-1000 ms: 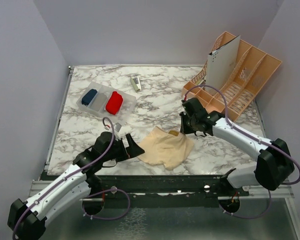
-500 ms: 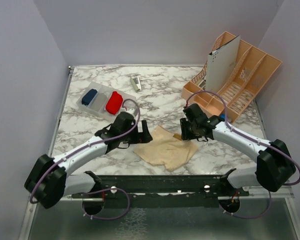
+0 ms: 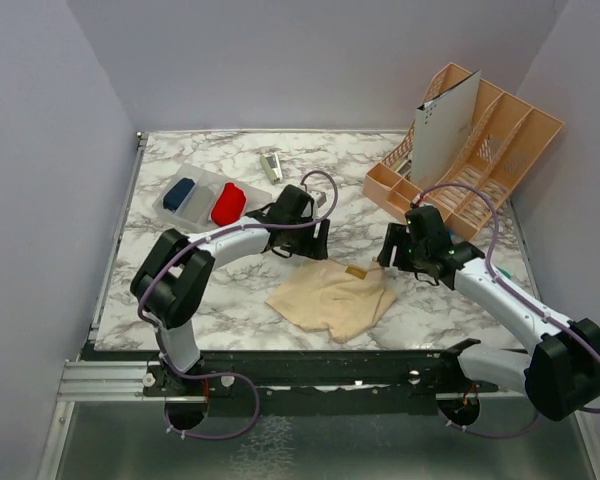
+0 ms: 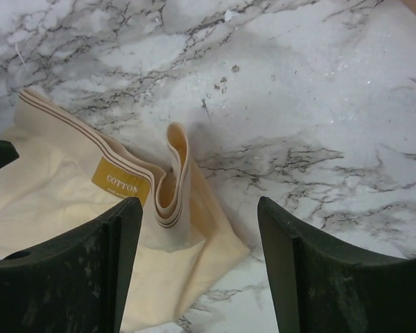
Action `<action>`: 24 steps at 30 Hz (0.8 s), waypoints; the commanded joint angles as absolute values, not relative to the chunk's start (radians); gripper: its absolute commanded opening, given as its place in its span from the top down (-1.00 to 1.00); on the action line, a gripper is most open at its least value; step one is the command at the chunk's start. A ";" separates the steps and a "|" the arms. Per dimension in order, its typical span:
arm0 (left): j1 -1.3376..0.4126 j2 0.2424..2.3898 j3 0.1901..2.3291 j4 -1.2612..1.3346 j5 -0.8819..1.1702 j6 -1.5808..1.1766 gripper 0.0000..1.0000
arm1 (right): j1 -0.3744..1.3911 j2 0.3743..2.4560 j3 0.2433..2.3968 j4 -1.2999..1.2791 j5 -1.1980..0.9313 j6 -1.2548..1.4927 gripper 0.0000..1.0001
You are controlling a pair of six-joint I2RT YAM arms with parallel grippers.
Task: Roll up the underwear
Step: Flatten out the underwear at the center of the board.
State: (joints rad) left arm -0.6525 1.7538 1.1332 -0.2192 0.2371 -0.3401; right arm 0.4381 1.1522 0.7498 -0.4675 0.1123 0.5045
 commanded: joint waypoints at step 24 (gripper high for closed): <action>-0.654 1.899 1.157 -0.331 0.119 -0.234 1.00 | 0.385 1.183 0.618 -0.214 -0.178 0.495 -0.43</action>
